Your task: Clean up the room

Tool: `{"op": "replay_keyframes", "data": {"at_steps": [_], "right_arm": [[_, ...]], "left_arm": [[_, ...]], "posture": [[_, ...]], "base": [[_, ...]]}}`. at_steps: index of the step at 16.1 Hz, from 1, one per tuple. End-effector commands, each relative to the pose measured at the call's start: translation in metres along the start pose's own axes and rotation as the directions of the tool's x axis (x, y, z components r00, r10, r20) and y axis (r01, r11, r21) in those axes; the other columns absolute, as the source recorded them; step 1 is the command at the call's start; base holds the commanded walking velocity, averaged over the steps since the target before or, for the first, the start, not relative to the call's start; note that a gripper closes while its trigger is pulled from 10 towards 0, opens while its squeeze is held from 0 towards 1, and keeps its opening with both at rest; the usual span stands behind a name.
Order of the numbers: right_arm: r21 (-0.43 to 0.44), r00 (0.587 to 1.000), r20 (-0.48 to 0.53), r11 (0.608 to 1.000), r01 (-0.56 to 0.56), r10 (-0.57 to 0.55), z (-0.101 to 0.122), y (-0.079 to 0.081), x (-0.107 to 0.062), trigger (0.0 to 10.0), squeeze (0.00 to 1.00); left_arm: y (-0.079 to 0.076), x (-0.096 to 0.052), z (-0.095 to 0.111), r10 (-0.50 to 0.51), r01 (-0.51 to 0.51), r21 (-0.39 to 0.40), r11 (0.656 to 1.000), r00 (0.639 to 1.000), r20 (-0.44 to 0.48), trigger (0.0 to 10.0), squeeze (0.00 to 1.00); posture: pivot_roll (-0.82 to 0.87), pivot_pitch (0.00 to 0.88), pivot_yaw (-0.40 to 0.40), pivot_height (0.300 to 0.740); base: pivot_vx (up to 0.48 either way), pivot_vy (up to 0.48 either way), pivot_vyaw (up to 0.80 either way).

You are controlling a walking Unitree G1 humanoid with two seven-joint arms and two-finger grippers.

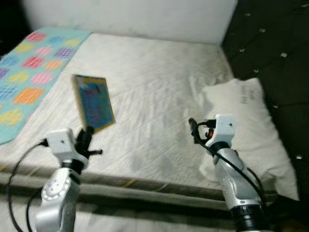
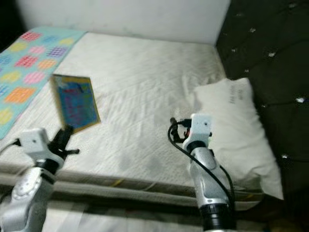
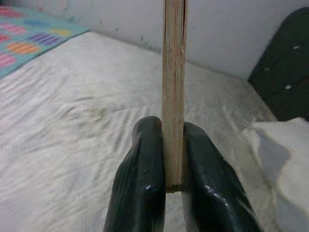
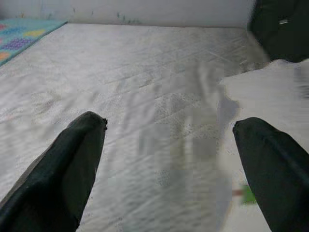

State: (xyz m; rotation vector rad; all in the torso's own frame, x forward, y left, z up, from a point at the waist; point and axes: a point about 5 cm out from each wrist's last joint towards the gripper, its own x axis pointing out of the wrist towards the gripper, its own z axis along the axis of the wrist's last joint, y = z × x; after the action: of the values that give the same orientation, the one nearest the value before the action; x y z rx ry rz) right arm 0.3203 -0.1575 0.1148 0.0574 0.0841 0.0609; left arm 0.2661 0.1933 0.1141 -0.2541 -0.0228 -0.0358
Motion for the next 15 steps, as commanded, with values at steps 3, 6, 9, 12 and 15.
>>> {"op": "replay_keyframes", "data": {"at_steps": [3, 6, 9, 12, 15], "right_arm": [[-0.009, 0.999, -0.009, 0.999, 0.040, -0.040, -0.0029, -0.0143, -0.0017, 10.0, 0.00], [-0.005, 0.999, -0.022, 0.999, 0.042, -0.043, -0.0052, -0.0142, -0.0017, 10.0, 0.00], [-0.007, 0.999, -0.019, 0.999, 0.044, -0.044, -0.0050, -0.0139, -0.0019, 10.0, 0.00], [-0.011, 0.999, -0.015, 0.999, 0.043, -0.043, -0.0051, -0.0144, -0.0018, 10.0, 0.00], [-0.017, 0.999, -0.015, 0.999, 0.036, -0.036, -0.0051, -0.0134, -0.0009, 10.0, 0.00]], "left_arm": [[-0.0142, 0.0042, 0.0040, -0.043, 0.044, -0.027, 0.999, 0.999, 0.028, 10.0, 0.00], [-0.0138, 0.0032, 0.0037, -0.043, 0.043, -0.020, 0.999, 0.999, 0.024, 10.0, 0.00], [-0.0141, 0.0037, 0.0033, -0.049, 0.050, -0.021, 0.999, 0.999, 0.020, 10.0, 0.00], [-0.0154, 0.0036, 0.0023, -0.060, 0.060, -0.023, 0.998, 0.998, 0.018, 10.0, 0.00], [-0.0153, 0.0043, 0.0029, -0.058, 0.059, -0.022, 0.998, 0.998, 0.021, 10.0, 0.00]], "posture": [[0.02, 0.077, -0.042, 0.740], [0.03, 0.078, -0.042, 0.740], [0.03, 0.080, -0.043, 0.740], [0.03, 0.080, -0.043, 0.740], [0.03, 0.077, -0.045, 0.740]], "base": [[0.000, 0.000, 0.00], [0.000, 0.000, -0.27], [0.000, 0.000, -0.80], [0.000, 0.000, -0.73], [0.000, 0.000, -0.20]]}}
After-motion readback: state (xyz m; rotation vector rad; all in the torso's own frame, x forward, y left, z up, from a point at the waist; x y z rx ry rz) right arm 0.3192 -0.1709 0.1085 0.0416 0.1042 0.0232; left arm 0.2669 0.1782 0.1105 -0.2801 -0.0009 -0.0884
